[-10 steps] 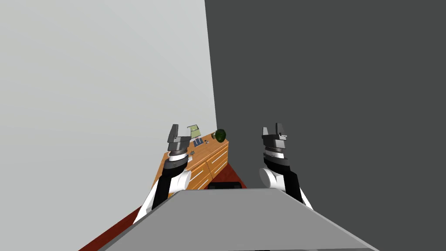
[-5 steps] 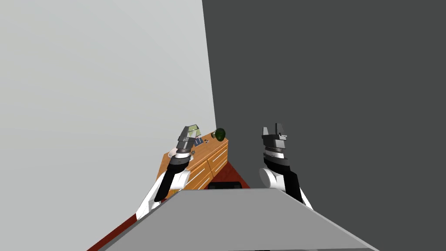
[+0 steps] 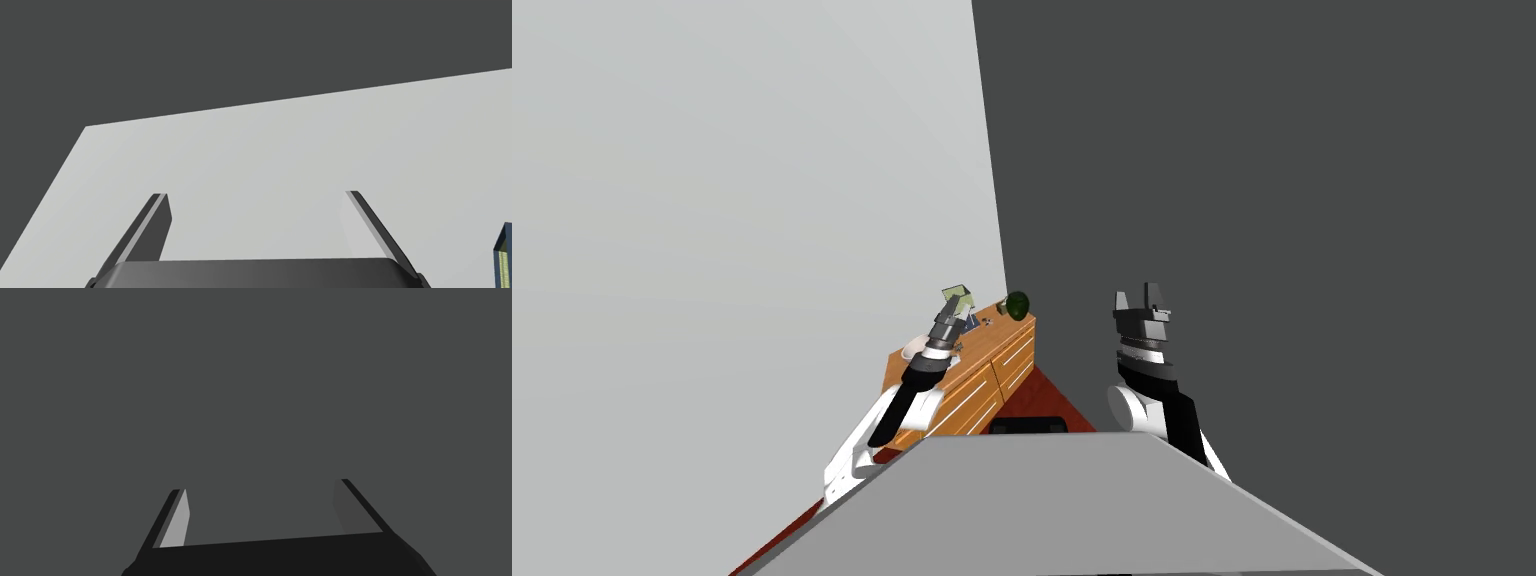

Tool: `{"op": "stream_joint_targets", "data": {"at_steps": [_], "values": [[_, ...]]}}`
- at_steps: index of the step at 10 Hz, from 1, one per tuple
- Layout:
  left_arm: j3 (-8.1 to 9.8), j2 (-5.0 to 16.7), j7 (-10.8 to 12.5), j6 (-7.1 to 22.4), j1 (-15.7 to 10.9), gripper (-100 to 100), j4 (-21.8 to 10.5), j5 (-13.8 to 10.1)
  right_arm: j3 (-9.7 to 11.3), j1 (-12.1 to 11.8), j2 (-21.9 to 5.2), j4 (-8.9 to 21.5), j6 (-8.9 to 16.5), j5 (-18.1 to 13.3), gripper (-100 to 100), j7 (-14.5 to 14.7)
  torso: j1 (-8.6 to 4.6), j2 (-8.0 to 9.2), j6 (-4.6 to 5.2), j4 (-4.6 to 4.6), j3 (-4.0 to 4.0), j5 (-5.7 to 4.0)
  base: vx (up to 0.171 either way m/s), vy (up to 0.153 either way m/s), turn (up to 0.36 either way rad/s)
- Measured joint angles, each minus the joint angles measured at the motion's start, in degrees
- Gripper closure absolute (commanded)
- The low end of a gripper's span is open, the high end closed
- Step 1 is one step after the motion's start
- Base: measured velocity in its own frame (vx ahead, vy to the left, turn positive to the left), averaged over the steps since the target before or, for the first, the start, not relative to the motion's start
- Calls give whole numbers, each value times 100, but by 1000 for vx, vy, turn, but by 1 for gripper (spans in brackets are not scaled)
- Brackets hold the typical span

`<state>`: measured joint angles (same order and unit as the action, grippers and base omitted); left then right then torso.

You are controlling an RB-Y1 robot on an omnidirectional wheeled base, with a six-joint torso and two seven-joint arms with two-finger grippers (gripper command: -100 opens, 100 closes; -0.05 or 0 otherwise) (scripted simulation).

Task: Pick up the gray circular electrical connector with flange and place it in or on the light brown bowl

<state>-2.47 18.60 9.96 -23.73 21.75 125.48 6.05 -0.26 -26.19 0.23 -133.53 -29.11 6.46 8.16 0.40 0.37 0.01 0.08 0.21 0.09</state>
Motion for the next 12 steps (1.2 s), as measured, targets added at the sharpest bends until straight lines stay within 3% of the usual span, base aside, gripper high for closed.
{"op": "stream_joint_targets", "data": {"at_steps": [6, 12], "values": [[-16, 896, 327, 433, -243, -100, -597, 19, 0, -1, 0, 0, 0, 0, 0, 0, -11, -15, -2, -3, -8, -2, -78, 60, -101], [-161, 1812, 621, 1042, -487, -100, -1341, 66, 0, -1, 0, 0, 0, 0, 0, 0, -3, -13, -2, -2, -7, 0, -82, 71, -148]]}}
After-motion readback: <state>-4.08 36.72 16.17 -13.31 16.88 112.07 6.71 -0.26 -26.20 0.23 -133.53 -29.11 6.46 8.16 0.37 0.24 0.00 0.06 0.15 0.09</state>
